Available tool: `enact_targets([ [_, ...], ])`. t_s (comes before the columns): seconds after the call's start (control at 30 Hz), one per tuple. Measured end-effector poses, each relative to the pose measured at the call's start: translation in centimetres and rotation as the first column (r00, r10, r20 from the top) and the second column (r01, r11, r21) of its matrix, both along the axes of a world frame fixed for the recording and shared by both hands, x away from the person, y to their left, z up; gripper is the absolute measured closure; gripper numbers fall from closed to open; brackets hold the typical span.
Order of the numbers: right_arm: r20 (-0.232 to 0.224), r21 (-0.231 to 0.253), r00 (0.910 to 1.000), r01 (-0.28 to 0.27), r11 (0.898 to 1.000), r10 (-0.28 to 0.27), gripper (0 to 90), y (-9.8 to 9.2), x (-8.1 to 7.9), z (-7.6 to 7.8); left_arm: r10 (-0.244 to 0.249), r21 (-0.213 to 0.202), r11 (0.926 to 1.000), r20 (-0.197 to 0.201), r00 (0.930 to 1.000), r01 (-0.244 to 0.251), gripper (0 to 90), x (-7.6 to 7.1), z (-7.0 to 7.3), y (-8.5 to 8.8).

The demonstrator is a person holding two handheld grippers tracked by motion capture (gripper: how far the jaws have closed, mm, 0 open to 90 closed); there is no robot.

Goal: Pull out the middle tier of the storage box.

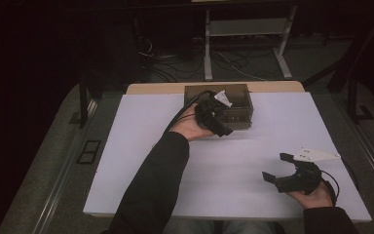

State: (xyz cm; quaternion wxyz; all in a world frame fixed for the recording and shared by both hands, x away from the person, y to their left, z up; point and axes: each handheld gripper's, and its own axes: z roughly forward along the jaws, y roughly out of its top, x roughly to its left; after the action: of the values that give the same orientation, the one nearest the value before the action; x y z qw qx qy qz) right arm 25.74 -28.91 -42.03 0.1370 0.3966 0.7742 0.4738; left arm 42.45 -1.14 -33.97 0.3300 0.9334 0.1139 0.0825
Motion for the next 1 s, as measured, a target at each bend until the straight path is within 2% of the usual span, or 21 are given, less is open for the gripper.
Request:
enact_targets([
  [0.03, 0.000, -0.001, 1.0000, 0.000, 1.000, 0.000, 0.0, 0.0, 0.0, 0.0, -0.001, -0.008, 1.0000, 0.011, 0.9999, 0.001, 23.5, -0.1, -0.2, -0.1],
  [0.17, -0.001, -0.001, 1.0000, 0.000, 1.000, 0.000, 0.0, 0.0, 0.0, 0.0, -0.013, 0.024, 0.9997, 0.066, 0.9978, 0.011, 30.5, 0.1, -0.5, -0.1],
  [0.47, -0.001, -0.004, 1.0000, -0.003, 1.000, 0.003, 0.0, 0.0, 0.0, 0.0, -0.004, 0.030, 0.9996, 0.120, 0.9928, 0.001, 42.2, 0.9, -1.7, 0.3],
  [0.53, -0.001, -0.002, 1.0000, 0.001, 1.000, -0.001, 0.0, 0.0, 0.0, 0.0, 0.001, 0.029, 0.9996, 0.122, 0.9925, -0.005, 43.6, 1.1, -2.0, 0.5],
  [0.63, -0.004, -0.002, 1.0000, 0.001, 1.000, -0.001, 0.0, -0.1, 0.0, 0.0, -0.004, 0.050, 0.9988, 0.130, 0.9915, -0.002, 45.5, 1.6, -2.3, 0.7],
  [0.77, -0.001, -0.008, 1.0000, -0.004, 1.000, 0.004, 0.0, 0.0, 0.1, -0.1, 0.005, 0.057, 0.9983, 0.104, 0.9945, -0.011, 48.9, 1.8, -3.1, 1.0],
  [1.0, -0.004, -0.010, 1.0000, -0.003, 1.000, 0.003, 0.0, 0.0, 0.1, -0.1, 0.003, 0.059, 0.9982, 0.096, 0.9954, -0.008, 55.2, 2.2, -3.6, 1.4],
])
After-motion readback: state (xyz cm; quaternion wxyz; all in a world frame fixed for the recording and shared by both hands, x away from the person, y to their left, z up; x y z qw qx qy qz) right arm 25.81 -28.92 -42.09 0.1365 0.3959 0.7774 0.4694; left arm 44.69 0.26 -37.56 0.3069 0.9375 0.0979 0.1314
